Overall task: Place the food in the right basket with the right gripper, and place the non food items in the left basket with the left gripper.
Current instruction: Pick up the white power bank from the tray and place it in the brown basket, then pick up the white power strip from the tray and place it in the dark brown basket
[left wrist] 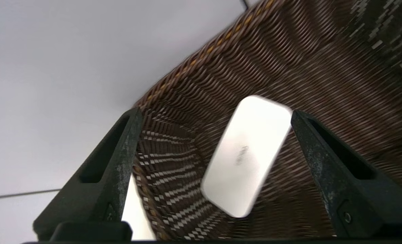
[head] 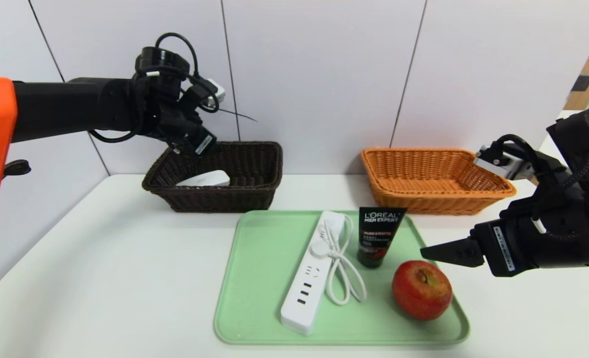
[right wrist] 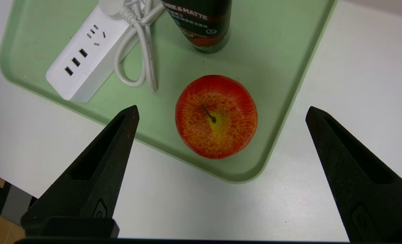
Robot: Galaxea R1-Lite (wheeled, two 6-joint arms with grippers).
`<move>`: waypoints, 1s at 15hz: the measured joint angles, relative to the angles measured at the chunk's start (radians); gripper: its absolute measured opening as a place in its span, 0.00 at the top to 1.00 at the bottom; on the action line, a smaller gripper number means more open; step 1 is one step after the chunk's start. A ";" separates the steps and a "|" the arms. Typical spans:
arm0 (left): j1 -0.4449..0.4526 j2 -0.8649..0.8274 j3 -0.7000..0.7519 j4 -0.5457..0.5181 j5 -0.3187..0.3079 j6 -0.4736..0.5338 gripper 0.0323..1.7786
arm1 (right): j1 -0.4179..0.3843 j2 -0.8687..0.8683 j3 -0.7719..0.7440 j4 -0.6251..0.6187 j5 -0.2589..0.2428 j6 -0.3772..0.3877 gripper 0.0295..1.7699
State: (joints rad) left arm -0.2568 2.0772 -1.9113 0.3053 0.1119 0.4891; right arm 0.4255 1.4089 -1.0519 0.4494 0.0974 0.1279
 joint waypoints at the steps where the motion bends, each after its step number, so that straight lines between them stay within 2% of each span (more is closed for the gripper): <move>1: -0.024 -0.019 -0.001 0.020 0.004 -0.074 0.12 | -0.002 0.000 -0.002 -0.002 -0.001 0.000 0.04; 5: -0.184 -0.105 -0.002 0.194 0.016 -0.423 0.09 | -0.017 0.001 -0.004 -0.020 -0.002 0.000 0.04; 7: -0.281 -0.140 -0.001 0.273 0.048 -0.567 0.08 | -0.024 0.001 -0.003 -0.021 -0.002 0.000 0.04; 11: -0.452 -0.171 0.000 0.337 0.184 -0.760 0.06 | -0.035 -0.002 -0.002 -0.021 -0.001 0.000 0.04; 15: -0.564 -0.162 0.027 0.349 0.205 -0.853 0.06 | -0.041 -0.008 0.006 -0.019 -0.002 0.001 0.04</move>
State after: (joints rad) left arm -0.8211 1.9151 -1.8845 0.6547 0.3170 -0.3640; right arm 0.3849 1.4013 -1.0464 0.4309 0.0957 0.1289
